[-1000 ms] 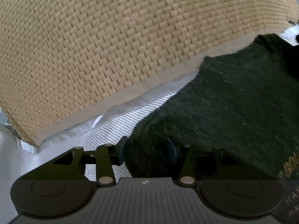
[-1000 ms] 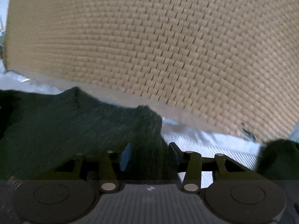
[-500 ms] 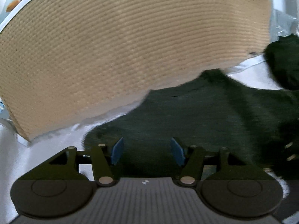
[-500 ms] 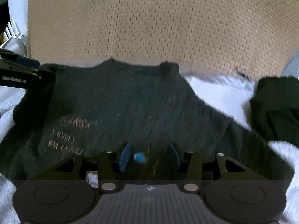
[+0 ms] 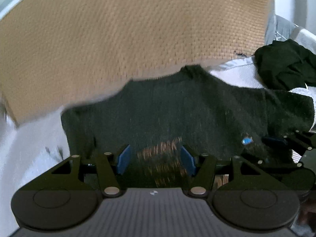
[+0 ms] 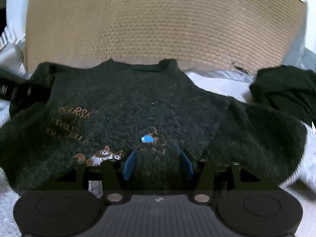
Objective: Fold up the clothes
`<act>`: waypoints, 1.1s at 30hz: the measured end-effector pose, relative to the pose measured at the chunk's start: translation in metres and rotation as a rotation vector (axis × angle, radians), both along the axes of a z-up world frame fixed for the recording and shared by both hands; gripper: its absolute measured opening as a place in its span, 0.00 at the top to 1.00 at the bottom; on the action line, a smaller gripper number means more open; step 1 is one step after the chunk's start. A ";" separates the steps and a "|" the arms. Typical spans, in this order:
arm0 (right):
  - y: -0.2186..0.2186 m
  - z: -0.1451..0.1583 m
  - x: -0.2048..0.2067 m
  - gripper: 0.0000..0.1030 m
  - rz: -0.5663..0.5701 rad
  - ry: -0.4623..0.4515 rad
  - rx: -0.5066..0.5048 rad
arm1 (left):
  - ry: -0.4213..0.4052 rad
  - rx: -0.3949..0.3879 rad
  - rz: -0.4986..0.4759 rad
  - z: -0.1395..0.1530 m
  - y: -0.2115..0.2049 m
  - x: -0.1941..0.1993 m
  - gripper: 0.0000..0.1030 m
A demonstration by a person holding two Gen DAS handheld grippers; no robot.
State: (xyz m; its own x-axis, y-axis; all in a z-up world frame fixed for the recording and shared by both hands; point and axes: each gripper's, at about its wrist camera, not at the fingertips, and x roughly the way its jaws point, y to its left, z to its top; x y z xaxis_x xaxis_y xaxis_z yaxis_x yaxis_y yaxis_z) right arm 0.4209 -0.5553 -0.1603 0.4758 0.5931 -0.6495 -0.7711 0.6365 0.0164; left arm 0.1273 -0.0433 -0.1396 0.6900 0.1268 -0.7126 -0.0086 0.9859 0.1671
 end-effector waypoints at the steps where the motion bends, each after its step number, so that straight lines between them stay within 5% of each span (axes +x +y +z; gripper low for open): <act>1: -0.005 0.002 0.000 0.47 -0.008 0.008 0.006 | 0.016 -0.002 0.012 -0.004 0.001 -0.002 0.42; 10: -0.033 0.013 -0.005 0.32 -0.064 0.018 0.005 | 0.167 -0.022 0.000 -0.047 -0.009 0.002 0.44; 14: -0.033 0.007 -0.016 0.30 -0.048 -0.037 -0.017 | 0.195 -0.041 0.001 -0.064 -0.011 0.004 0.87; 19: -0.033 -0.002 -0.008 0.30 -0.055 0.004 0.024 | 0.163 -0.024 0.013 -0.070 -0.005 0.012 0.91; 23: -0.019 -0.007 -0.003 0.65 -0.028 0.015 0.023 | 0.145 -0.021 0.026 -0.073 0.002 0.021 0.98; 24: -0.014 -0.005 -0.002 0.82 -0.023 0.002 0.025 | 0.150 -0.027 0.025 -0.070 0.005 0.024 0.98; 28: 0.006 -0.001 0.008 0.87 -0.030 -0.003 0.035 | 0.134 0.012 -0.014 -0.049 0.015 0.029 0.94; 31: 0.013 -0.005 0.012 0.77 -0.034 0.025 0.031 | 0.138 0.010 -0.058 -0.023 0.033 0.026 0.73; 33: 0.013 -0.013 0.005 0.60 -0.023 0.002 0.018 | 0.174 0.014 -0.106 -0.010 0.049 0.022 0.69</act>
